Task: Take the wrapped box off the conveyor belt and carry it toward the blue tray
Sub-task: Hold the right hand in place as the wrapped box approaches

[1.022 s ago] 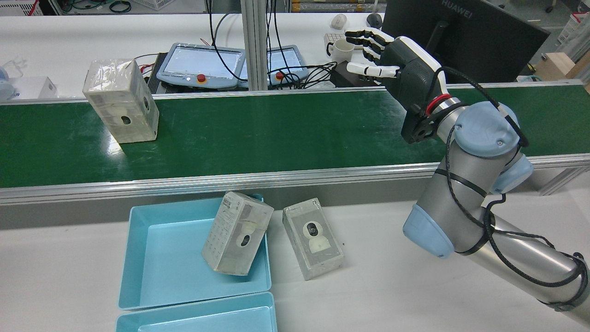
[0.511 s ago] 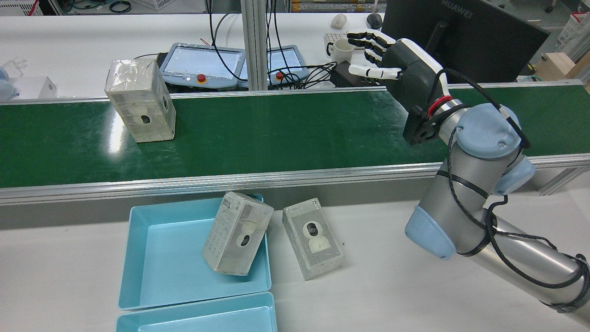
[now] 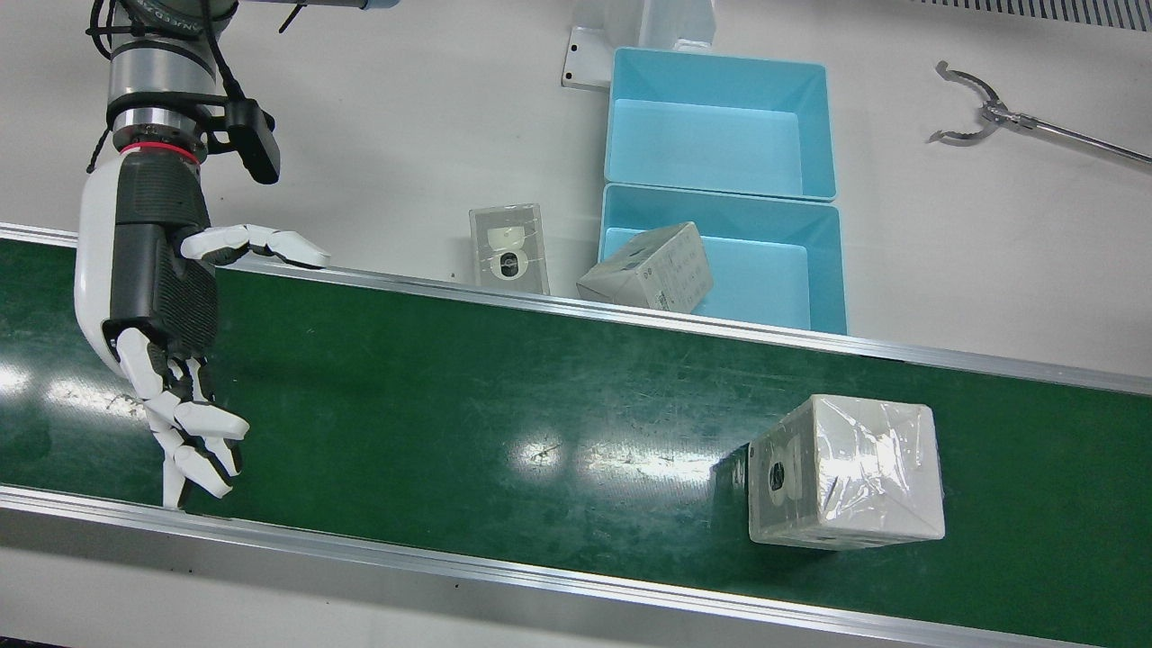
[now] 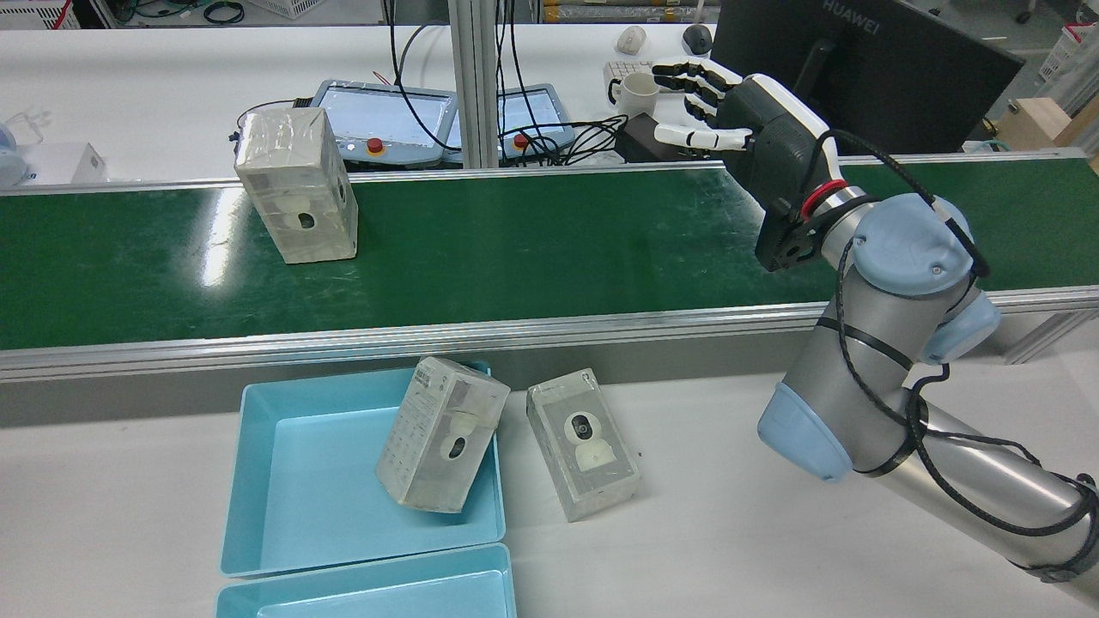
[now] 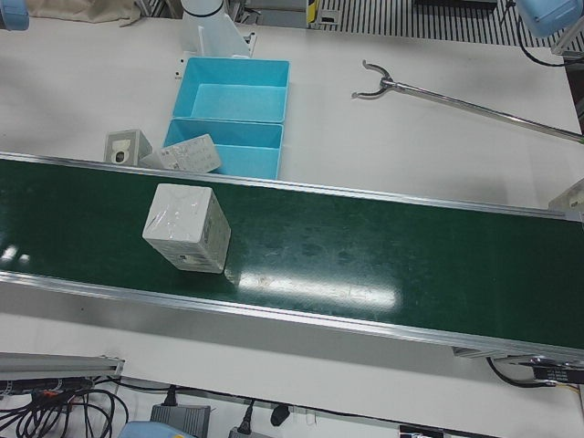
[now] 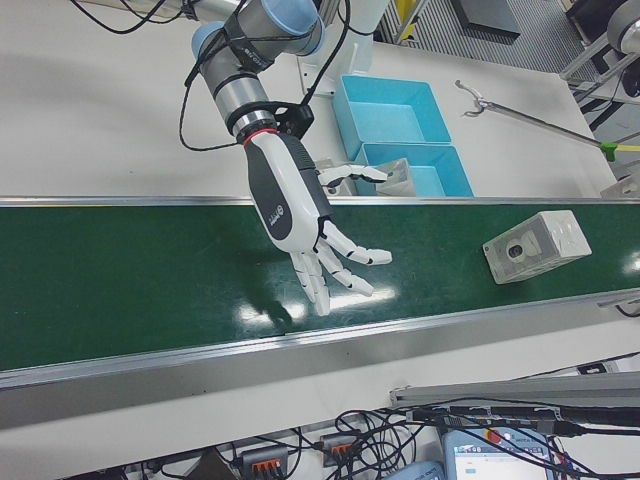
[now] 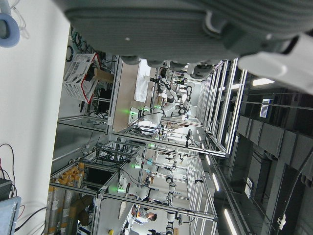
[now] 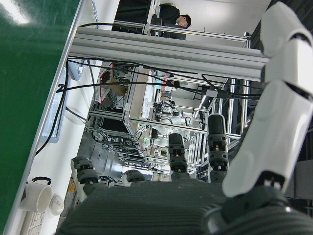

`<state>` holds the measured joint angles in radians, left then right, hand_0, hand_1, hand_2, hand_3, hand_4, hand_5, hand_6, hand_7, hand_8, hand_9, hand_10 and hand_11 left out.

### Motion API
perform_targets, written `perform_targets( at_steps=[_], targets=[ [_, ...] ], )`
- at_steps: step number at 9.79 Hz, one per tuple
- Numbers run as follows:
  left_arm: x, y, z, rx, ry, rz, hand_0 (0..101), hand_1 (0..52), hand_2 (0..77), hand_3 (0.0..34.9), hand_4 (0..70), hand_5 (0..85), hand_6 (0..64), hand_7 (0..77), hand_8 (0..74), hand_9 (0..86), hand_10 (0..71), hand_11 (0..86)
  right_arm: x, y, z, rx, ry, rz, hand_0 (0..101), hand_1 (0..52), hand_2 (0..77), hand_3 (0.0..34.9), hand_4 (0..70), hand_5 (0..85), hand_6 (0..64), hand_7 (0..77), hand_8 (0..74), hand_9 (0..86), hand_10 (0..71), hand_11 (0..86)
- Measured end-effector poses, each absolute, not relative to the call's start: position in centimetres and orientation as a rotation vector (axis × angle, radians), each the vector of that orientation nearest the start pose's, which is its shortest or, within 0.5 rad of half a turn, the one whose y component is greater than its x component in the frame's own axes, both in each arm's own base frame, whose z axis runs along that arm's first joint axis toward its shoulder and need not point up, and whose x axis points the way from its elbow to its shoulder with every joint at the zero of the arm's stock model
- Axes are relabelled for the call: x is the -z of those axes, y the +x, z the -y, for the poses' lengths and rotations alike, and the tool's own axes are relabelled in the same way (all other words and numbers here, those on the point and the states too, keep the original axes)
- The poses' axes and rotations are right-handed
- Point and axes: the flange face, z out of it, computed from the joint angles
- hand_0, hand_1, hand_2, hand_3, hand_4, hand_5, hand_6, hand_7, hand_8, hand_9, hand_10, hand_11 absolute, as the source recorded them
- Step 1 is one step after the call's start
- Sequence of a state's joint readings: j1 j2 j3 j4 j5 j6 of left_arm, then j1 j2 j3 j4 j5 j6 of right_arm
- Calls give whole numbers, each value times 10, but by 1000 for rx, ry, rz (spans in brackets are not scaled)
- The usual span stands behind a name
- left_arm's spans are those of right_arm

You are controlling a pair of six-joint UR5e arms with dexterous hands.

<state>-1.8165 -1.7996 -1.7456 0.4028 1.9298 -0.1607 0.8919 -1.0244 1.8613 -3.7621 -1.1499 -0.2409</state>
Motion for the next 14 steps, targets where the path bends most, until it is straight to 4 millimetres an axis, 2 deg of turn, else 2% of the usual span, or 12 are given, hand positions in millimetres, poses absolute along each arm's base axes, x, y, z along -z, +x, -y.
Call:
perform_targets(
  at_steps=[2,3,4,5,6,7,9,10,14],
  targets=[
    [-522,-229,510,2244,-306,-2225,0,0,11,0,0,5,0,5,5,0,5,0,-312,-242,571,2129,138,-2646,404,98,213,301,169,256,0,169,0,16,65,98],
    [-522,-229,510,2244,-306,-2225,0,0,11,0,0,5,0,5,5,0,5,0,-311,-244,571,2130,141,-2647,405,65,131,301,125,196,0,169,0,16,54,82],
    [-522,-229,510,2244,-306,-2225,0,0,5,0,0,5,0,5,0,5,5,0,-310,-246,572,2129,142,-2650,405,65,131,301,125,196,0,169,0,16,54,82],
    [-522,-229,510,2244,-306,-2225,0,0,5,0,0,5,0,5,0,5,5,0,-308,-247,573,2127,143,-2651,406,82,87,300,71,142,0,153,0,16,38,60],
    [-522,-229,510,2244,-306,-2225,0,0,5,0,0,5,0,5,5,5,5,0,-306,-249,575,2126,143,-2652,406,82,87,300,71,142,0,153,0,16,38,60],
    [-522,-229,510,2244,-306,-2225,0,0,11,0,0,5,0,5,0,0,5,0,-305,-251,577,2127,143,-2652,411,109,109,301,76,142,0,164,0,16,38,54],
    [-522,-229,510,2244,-306,-2225,0,0,11,0,0,5,0,5,0,0,5,0,-304,-253,580,2132,142,-2650,412,93,136,300,76,169,0,175,0,16,38,54],
    [-522,-229,510,2244,-306,-2225,0,0,11,0,0,5,0,5,5,0,5,0,-302,-255,582,2131,143,-2650,412,93,136,301,98,180,0,175,0,16,38,60],
    [-522,-229,510,2244,-306,-2225,0,0,11,0,0,5,0,5,0,5,5,0,-300,-260,587,2134,143,-2650,412,98,125,300,98,180,0,175,0,16,38,71]
  ],
)
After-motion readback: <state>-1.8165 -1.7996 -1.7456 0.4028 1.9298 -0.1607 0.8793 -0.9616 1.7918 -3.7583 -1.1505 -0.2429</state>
